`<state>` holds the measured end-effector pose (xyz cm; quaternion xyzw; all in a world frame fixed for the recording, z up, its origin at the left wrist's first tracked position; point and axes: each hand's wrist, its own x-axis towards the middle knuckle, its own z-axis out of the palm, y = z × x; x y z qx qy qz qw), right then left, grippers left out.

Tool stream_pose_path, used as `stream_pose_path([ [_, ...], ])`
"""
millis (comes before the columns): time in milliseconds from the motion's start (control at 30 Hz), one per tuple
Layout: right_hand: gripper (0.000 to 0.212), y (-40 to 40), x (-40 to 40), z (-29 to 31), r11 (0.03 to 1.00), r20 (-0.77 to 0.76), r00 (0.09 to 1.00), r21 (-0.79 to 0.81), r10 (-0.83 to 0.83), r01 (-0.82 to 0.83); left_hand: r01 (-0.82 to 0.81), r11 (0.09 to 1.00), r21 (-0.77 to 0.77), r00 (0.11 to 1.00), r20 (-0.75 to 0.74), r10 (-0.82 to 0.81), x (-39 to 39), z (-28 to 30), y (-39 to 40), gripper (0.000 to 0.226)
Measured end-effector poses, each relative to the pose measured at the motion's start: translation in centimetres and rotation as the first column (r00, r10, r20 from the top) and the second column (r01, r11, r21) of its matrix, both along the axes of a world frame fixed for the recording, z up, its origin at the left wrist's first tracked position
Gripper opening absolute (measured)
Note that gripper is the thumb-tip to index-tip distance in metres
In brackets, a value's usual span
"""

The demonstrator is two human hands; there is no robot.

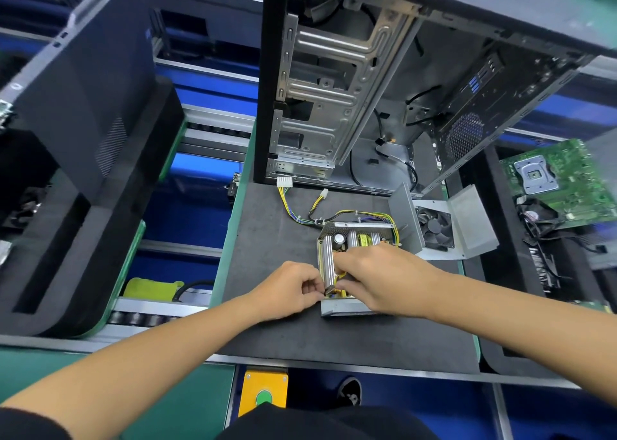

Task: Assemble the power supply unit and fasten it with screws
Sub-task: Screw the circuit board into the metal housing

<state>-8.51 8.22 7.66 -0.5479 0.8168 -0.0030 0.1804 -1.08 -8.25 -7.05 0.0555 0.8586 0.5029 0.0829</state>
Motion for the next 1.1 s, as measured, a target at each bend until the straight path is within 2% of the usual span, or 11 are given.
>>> stream_pose_path([
  [167,0.017,-0.3,0.0,0.4,0.999,0.030,0.999,0.043,-0.031,0.030,-0.012,0.998,0.055,0.994,0.106,0.006,-0.5,0.0,-0.3,0.011],
  [300,0.013,-0.7,0.2,1.0,0.997,0.058,0.998,0.077,0.009,-0.013,0.007,0.999,0.051,0.988,0.155,-0.015,-0.8,0.1,-0.3,0.022],
  [433,0.011,-0.7,0.5,0.2,0.987,-0.150,0.985,0.150,0.088,-0.066,0.006,1.000,0.018,0.979,0.202,-0.010,-1.2,0.2,-0.2,0.030],
  [567,0.024,-0.7,1.1,0.2,0.979,-0.312,0.939,0.183,0.142,-0.087,0.017,1.000,-0.010,0.963,0.269,-0.014,-2.0,0.4,0.0,0.033],
  [700,0.024,-0.7,0.9,1.2,0.969,-0.176,0.969,0.208,0.171,-0.134,0.048,0.998,-0.035,0.957,0.288,-0.036,-2.6,0.9,0.0,0.035],
  [767,0.026,-0.9,0.7,1.8,0.953,-0.154,0.967,0.258,0.205,-0.161,0.054,0.997,-0.052,0.953,0.299,-0.036,-2.6,1.0,0.0,0.035],
  [833,0.026,-1.0,0.6,1.7,0.953,-0.183,0.966,0.274,0.184,-0.130,0.054,0.996,-0.071,0.950,0.312,-0.029,-2.8,1.1,0.1,0.035],
  [933,0.012,-1.1,0.8,1.2,0.954,-0.256,0.948,0.276,0.191,-0.117,0.043,0.995,-0.091,0.944,0.330,-0.010,-2.8,1.2,0.2,0.035],
  [1033,0.014,-0.9,1.2,0.7,0.952,-0.313,0.925,0.277,0.216,-0.128,0.037,0.991,-0.131,0.940,0.340,0.010,-2.9,1.3,0.3,0.035],
  [1100,0.018,-0.6,1.2,0.9,0.961,-0.278,0.940,0.244,0.196,-0.128,0.030,0.989,-0.145,0.942,0.334,0.020,-2.8,1.5,0.4,0.036],
])
